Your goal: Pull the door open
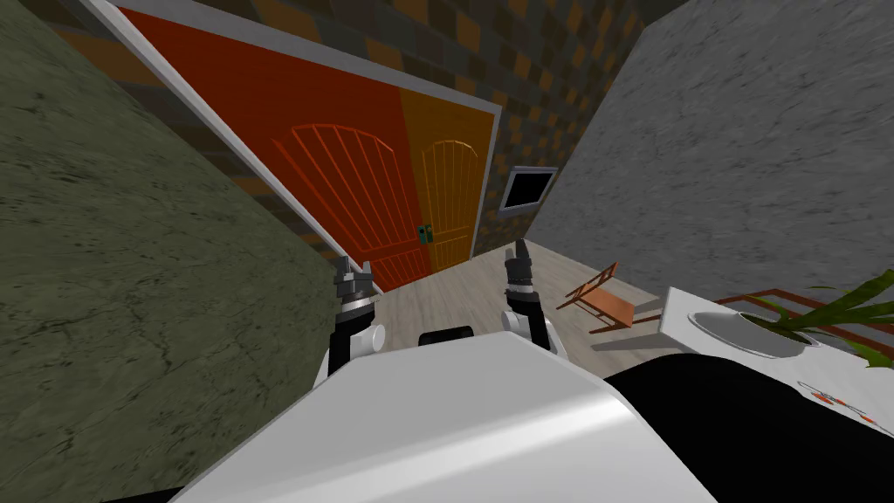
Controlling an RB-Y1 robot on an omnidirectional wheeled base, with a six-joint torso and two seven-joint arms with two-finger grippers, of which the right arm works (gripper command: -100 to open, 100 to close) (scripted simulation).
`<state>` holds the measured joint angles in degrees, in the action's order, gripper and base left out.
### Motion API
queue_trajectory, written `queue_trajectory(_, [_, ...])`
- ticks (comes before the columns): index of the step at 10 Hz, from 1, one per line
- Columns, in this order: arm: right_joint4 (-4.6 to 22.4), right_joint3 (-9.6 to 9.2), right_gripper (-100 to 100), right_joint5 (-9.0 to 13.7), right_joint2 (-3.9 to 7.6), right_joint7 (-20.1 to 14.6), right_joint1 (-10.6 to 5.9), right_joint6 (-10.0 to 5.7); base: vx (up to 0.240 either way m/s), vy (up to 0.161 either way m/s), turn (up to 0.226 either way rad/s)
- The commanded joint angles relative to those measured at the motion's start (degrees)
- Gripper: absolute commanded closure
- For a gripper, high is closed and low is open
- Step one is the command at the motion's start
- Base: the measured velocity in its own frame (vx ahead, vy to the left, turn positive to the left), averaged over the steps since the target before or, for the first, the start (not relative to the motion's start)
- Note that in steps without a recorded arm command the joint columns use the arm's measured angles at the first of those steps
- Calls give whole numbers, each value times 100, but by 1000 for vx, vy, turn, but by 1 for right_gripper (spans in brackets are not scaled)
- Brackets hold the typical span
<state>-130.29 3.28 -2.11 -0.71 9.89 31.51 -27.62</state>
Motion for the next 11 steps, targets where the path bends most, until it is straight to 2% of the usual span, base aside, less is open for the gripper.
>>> queue_trajectory(1, [168,8,-100,-39,55,-97,-81,36,92,69,76])
queue_trajectory(3, [334,15,-100,-78,103,-193,-161,71,181,19,73])
queue_trajectory(6, [811,36,-100,-190,221,-468,-391,172,200,19,117])
queue_trajectory(9, [1111,49,-100,-261,282,-641,-536,235,123,27,74])
queue_trajectory(10, [1324,58,-100,-311,322,-765,-639,280,130,17,112])
queue_trajectory(11, [1324,58,-100,-311,322,-765,-639,280,97,1,56])
